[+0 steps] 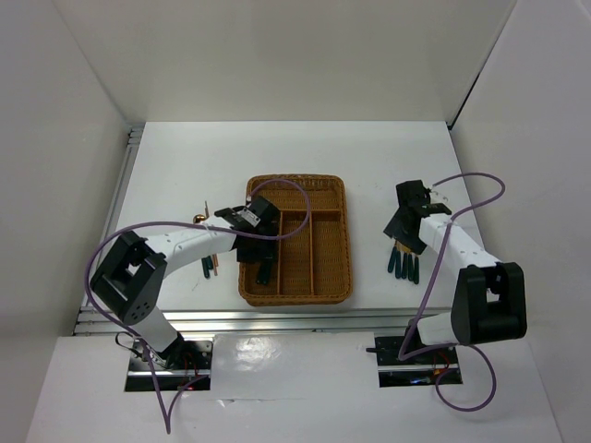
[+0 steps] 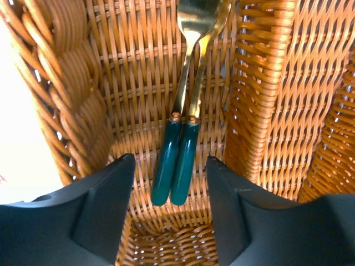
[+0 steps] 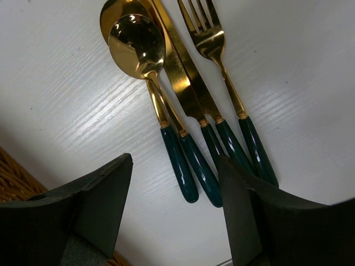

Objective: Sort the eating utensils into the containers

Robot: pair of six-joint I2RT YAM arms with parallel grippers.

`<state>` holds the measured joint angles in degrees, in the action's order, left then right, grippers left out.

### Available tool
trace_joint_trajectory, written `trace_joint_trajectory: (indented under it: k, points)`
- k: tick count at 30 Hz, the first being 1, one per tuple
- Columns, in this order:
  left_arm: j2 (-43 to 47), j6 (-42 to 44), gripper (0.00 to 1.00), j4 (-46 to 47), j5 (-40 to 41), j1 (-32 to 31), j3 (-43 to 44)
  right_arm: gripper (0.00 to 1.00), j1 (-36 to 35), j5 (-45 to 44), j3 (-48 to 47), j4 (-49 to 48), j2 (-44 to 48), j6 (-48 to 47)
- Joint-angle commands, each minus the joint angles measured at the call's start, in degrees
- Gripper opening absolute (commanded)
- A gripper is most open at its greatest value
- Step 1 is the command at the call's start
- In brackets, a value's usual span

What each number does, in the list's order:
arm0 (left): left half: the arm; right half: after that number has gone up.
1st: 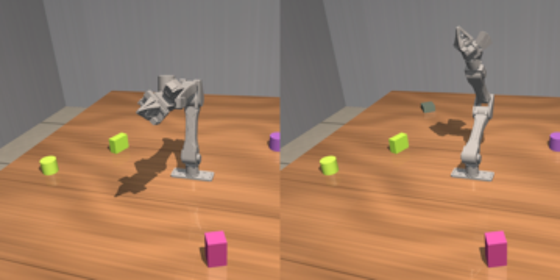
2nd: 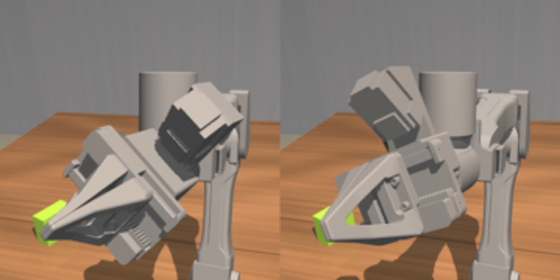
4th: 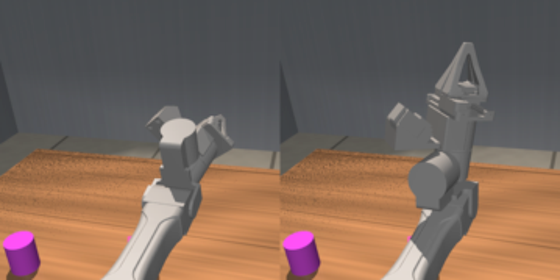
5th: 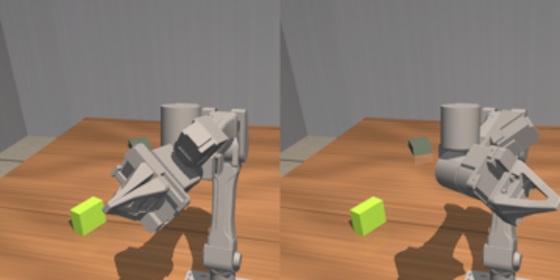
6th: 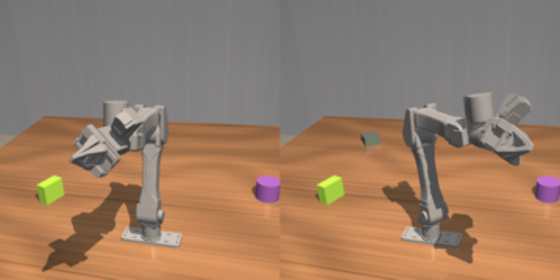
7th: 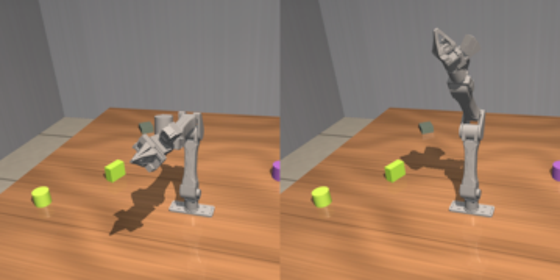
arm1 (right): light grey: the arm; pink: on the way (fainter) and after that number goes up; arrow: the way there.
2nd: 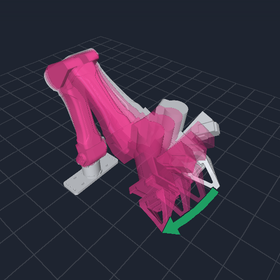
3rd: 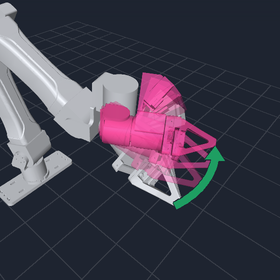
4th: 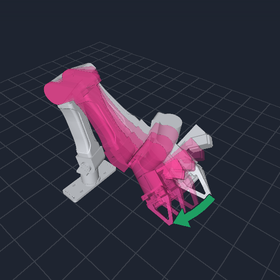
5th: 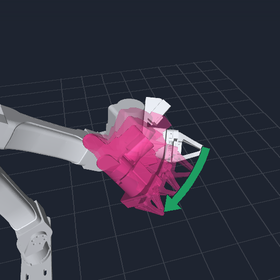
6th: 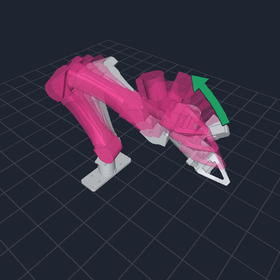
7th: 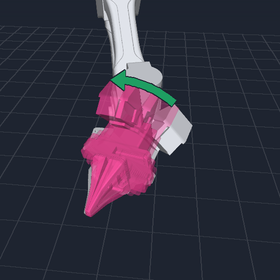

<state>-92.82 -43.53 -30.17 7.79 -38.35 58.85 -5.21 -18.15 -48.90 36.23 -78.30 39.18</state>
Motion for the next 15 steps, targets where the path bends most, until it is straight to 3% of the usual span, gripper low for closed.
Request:
trace_joint_trajectory:
  k: [1,6,11,15]
  points:
    - [1.67,0.37,0.69,-2.16,1.7,-0.15,3.54,0.7,0.38,-3.64,-0.23,1.92,-0.53,0.64]
    - [3.42,0.99,0.77,-2.79,2.23,-0.15,5.39,0.69,4.58,-4.96,-3.12,4.99,-4.48,1.87]
    - [3.43,2.13,0.78,-3.31,3.28,-0.15,5.92,0.59,8.82,-6.27,-5.06,8.42,-11.08,3.88]
    - [2.82,2.13,0.8,-3.31,3.28,-0.15,5.93,0.59,8.82,-6.28,-6.47,7.9,-10.91,2.58]
